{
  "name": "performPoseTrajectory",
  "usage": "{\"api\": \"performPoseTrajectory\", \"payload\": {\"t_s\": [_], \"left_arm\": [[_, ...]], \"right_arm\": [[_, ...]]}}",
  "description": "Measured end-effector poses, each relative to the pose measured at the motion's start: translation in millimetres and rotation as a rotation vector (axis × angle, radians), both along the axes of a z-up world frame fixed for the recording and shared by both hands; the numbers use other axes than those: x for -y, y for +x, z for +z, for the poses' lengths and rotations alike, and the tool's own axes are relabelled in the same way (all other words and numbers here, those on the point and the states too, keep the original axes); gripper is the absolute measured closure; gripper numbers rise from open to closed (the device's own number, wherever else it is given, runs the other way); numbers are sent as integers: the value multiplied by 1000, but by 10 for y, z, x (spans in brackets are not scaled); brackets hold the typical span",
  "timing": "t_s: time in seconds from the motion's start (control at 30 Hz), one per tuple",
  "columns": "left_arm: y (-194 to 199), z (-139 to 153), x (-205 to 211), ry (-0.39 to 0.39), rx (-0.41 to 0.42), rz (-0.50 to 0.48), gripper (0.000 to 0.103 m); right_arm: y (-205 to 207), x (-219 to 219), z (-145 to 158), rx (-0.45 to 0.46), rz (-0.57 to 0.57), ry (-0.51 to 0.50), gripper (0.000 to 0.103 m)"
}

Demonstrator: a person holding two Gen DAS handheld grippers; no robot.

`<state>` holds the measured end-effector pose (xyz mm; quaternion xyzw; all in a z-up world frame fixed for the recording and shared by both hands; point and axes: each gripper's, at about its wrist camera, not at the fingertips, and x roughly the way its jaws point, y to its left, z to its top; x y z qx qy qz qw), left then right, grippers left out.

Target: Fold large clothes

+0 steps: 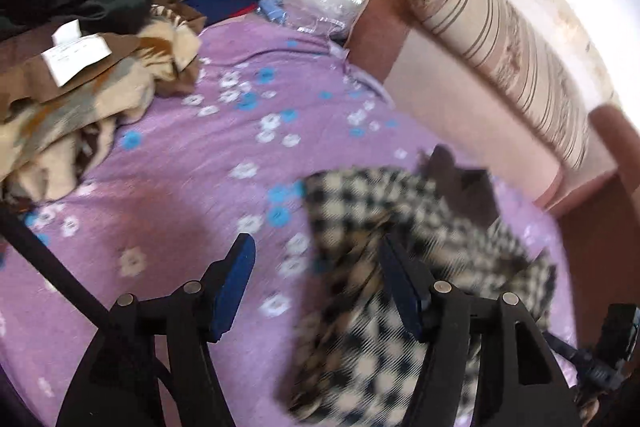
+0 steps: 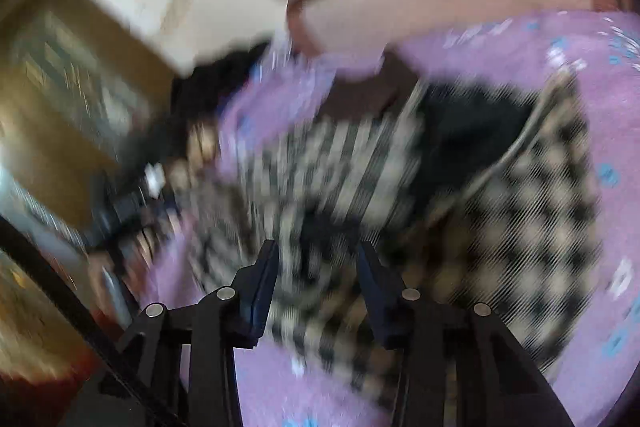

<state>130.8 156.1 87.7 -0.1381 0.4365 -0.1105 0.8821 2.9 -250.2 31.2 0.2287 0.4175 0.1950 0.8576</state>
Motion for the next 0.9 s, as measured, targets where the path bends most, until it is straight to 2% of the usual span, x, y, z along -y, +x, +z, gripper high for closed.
{"api": "performPoseTrajectory", "payload": {"t_s": [0.1,0.2,0.33,0.43,0.57,0.63,0.77,0.9], "left_arm": [[-87,-49,6,36,-7,-37,40],[-134,-87,65,80,-10,-62,40],[-148,-98,116,108,-12,-71,40],[-131,-99,111,98,-17,-69,40],[-105,-98,121,124,-15,-62,40],[-100,-98,109,128,-20,-60,40],[-96,-128,60,113,-44,-70,40],[-98,-216,83,77,-96,-111,40]], "right_arm": [[2,-452,-259,-59,45,-217,68],[184,-768,-385,-49,28,-406,68],[707,-1104,-272,-8,39,-519,69],[1252,-1168,-54,12,-9,-537,69],[1904,-1143,13,-49,-134,-533,69],[2037,-1047,75,-58,-205,-504,69],[1916,-946,273,-24,-236,-402,60],[1655,-1167,281,-16,-146,-432,60]]}}
